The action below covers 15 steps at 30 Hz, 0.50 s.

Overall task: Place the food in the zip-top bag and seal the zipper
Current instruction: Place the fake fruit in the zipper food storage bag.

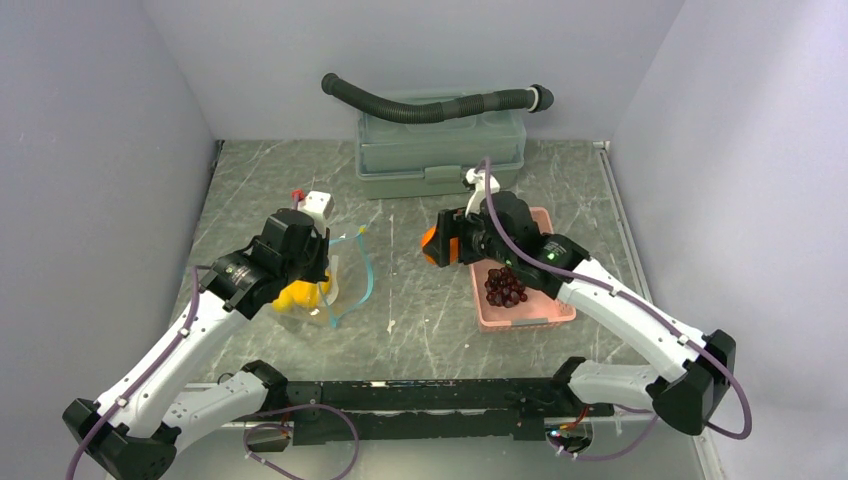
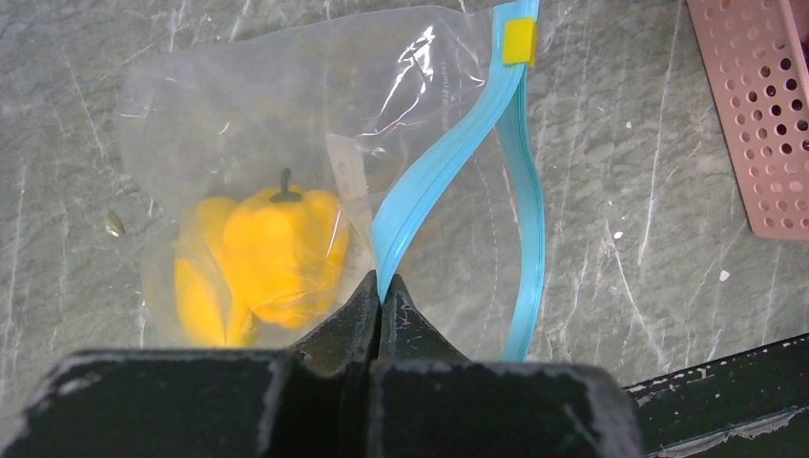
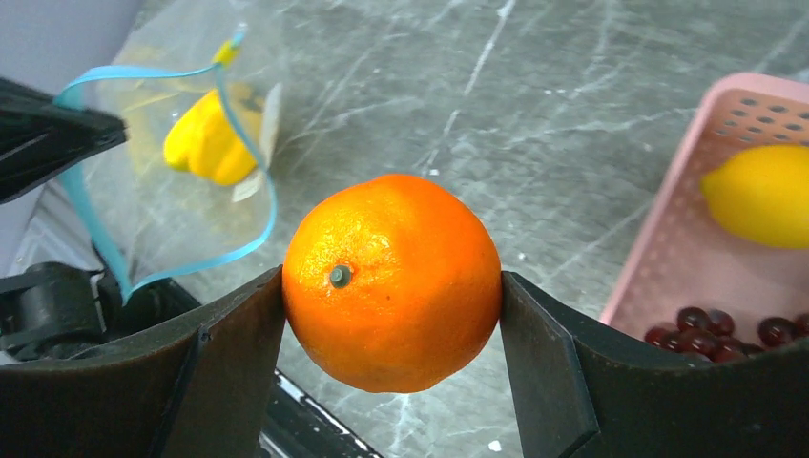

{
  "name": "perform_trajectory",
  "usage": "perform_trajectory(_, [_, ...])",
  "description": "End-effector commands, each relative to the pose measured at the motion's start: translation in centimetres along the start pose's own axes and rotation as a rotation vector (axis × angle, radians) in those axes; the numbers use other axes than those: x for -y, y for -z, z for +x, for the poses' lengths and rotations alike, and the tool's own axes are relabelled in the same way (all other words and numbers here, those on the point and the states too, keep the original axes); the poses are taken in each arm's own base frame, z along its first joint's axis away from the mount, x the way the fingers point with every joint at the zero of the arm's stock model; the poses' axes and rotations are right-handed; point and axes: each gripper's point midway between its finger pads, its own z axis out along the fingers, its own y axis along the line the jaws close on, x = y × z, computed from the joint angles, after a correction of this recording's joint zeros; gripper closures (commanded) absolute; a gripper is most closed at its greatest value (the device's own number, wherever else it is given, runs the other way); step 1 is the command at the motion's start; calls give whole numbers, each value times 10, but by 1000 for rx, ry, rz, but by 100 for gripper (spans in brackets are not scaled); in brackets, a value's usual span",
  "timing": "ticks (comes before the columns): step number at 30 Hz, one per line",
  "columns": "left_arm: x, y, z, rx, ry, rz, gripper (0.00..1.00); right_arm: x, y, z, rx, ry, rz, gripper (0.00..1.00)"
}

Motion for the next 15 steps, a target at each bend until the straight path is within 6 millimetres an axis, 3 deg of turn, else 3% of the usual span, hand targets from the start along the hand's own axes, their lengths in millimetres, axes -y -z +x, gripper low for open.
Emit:
perform_trajectory(1, [-1, 0, -6, 27, 6, -4, 100, -48, 9, -28, 98, 36, -174, 53])
perform_trajectory(15, [0, 0, -6, 27, 5, -3, 100, -129, -18, -10, 55, 70, -372, 53])
